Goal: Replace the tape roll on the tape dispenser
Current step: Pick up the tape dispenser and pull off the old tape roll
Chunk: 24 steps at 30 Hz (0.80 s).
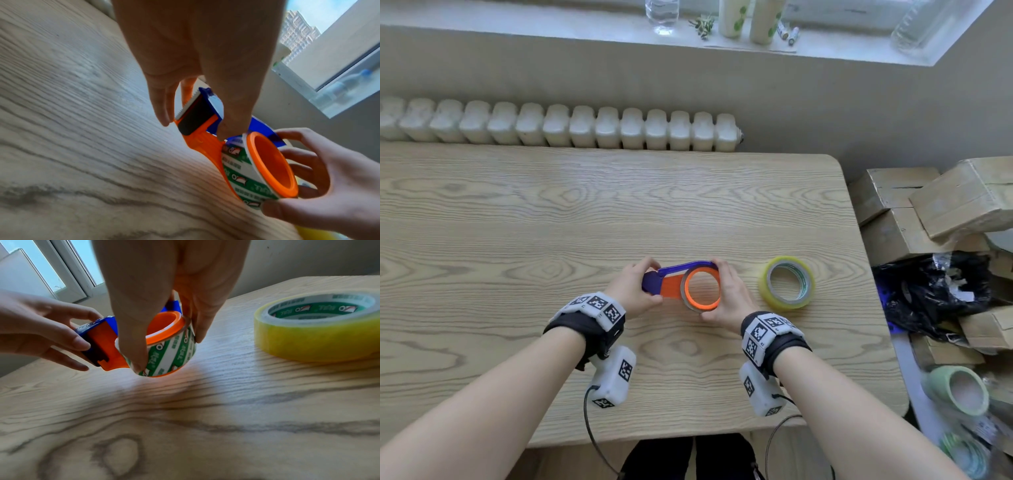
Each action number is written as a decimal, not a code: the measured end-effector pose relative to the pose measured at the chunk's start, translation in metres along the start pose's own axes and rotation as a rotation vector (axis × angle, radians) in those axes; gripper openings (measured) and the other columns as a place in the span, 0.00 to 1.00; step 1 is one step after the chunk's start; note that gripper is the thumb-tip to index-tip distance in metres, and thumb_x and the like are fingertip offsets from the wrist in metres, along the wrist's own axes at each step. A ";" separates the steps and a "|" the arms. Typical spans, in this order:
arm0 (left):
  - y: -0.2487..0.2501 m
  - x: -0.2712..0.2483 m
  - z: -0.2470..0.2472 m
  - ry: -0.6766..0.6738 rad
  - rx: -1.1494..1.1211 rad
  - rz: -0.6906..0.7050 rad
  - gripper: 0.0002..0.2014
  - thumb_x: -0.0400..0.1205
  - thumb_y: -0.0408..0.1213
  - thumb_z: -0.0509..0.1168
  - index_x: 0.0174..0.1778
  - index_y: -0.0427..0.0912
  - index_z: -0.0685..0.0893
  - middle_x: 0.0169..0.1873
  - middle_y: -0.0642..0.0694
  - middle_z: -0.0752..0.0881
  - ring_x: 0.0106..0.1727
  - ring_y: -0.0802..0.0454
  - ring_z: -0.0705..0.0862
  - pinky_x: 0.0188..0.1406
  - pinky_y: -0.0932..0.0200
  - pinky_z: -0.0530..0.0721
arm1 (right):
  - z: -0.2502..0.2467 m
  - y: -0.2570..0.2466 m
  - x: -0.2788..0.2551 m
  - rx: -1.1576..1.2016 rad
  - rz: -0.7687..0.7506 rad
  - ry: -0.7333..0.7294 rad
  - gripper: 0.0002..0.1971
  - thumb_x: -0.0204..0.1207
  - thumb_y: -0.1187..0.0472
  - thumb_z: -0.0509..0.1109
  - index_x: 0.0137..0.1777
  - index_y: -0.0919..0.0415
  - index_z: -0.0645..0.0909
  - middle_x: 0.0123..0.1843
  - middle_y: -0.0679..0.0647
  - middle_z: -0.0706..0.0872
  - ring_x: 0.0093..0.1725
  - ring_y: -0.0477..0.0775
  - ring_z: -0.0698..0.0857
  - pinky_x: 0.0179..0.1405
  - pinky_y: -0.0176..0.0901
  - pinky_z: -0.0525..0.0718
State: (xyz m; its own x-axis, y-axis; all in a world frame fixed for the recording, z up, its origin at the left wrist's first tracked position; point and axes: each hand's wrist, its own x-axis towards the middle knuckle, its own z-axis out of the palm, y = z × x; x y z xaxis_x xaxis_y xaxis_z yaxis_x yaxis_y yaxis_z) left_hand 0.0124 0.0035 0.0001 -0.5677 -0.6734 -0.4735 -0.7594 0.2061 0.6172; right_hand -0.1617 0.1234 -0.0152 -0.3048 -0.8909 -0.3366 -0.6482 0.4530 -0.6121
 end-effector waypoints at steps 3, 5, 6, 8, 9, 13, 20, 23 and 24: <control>0.007 -0.010 -0.009 0.040 -0.117 0.029 0.22 0.67 0.33 0.73 0.55 0.49 0.75 0.41 0.45 0.85 0.31 0.55 0.77 0.34 0.65 0.76 | -0.012 -0.010 -0.009 -0.009 -0.030 0.059 0.49 0.55 0.60 0.82 0.75 0.55 0.59 0.71 0.53 0.73 0.70 0.53 0.74 0.63 0.47 0.77; 0.016 -0.019 -0.016 0.061 -0.168 0.031 0.22 0.68 0.36 0.76 0.54 0.50 0.75 0.35 0.51 0.83 0.29 0.56 0.77 0.38 0.63 0.79 | -0.022 -0.018 -0.014 -0.022 -0.062 0.096 0.49 0.55 0.59 0.82 0.75 0.55 0.59 0.70 0.53 0.74 0.69 0.54 0.74 0.64 0.47 0.77; 0.020 -0.021 -0.021 0.073 -0.188 0.024 0.22 0.68 0.39 0.77 0.54 0.49 0.74 0.34 0.54 0.83 0.31 0.55 0.79 0.42 0.58 0.81 | -0.028 -0.022 -0.016 -0.026 -0.081 0.114 0.49 0.54 0.59 0.82 0.75 0.54 0.59 0.70 0.53 0.74 0.69 0.54 0.74 0.63 0.47 0.77; 0.030 -0.024 -0.030 0.093 -0.230 -0.003 0.21 0.71 0.47 0.74 0.54 0.47 0.75 0.32 0.54 0.84 0.35 0.54 0.82 0.47 0.53 0.81 | -0.041 -0.031 -0.020 -0.032 -0.111 0.140 0.48 0.55 0.60 0.81 0.74 0.52 0.58 0.68 0.53 0.75 0.68 0.55 0.75 0.60 0.46 0.78; 0.036 -0.024 -0.037 0.106 -0.242 -0.013 0.21 0.73 0.50 0.72 0.55 0.46 0.75 0.31 0.54 0.86 0.37 0.53 0.83 0.46 0.53 0.80 | -0.049 -0.036 -0.020 -0.034 -0.126 0.145 0.48 0.55 0.61 0.81 0.74 0.51 0.58 0.68 0.53 0.75 0.67 0.55 0.76 0.57 0.46 0.78; 0.059 -0.024 -0.056 0.184 -0.205 -0.023 0.29 0.75 0.57 0.65 0.64 0.40 0.74 0.40 0.50 0.85 0.55 0.45 0.83 0.56 0.51 0.79 | -0.072 -0.052 -0.020 -0.018 -0.181 0.211 0.47 0.56 0.63 0.80 0.74 0.51 0.59 0.66 0.53 0.75 0.66 0.54 0.76 0.52 0.38 0.71; 0.082 -0.017 -0.077 0.259 -0.136 0.039 0.34 0.72 0.67 0.58 0.54 0.38 0.84 0.43 0.39 0.89 0.55 0.40 0.82 0.55 0.49 0.80 | -0.101 -0.065 -0.013 0.009 -0.220 0.275 0.49 0.57 0.65 0.80 0.75 0.49 0.56 0.67 0.53 0.76 0.63 0.56 0.79 0.50 0.39 0.72; 0.085 -0.015 -0.078 0.288 -0.138 0.007 0.36 0.75 0.61 0.61 0.70 0.36 0.71 0.61 0.35 0.82 0.67 0.38 0.76 0.68 0.40 0.76 | -0.105 -0.064 -0.010 0.018 -0.230 0.280 0.50 0.57 0.64 0.80 0.77 0.49 0.56 0.68 0.53 0.75 0.65 0.55 0.78 0.54 0.39 0.75; 0.088 -0.015 -0.077 0.281 -0.132 0.003 0.35 0.76 0.61 0.61 0.70 0.37 0.70 0.62 0.34 0.81 0.68 0.38 0.75 0.68 0.40 0.76 | -0.106 -0.064 -0.010 0.019 -0.230 0.282 0.51 0.57 0.64 0.80 0.77 0.49 0.55 0.69 0.53 0.75 0.65 0.55 0.79 0.55 0.40 0.76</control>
State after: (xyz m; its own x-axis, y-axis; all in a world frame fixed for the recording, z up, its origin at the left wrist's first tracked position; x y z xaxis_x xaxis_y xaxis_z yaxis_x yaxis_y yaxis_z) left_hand -0.0212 -0.0228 0.1104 -0.4460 -0.8464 -0.2909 -0.6994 0.1267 0.7034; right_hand -0.1915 0.0996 0.1034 -0.3351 -0.9419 0.0205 -0.7097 0.2381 -0.6631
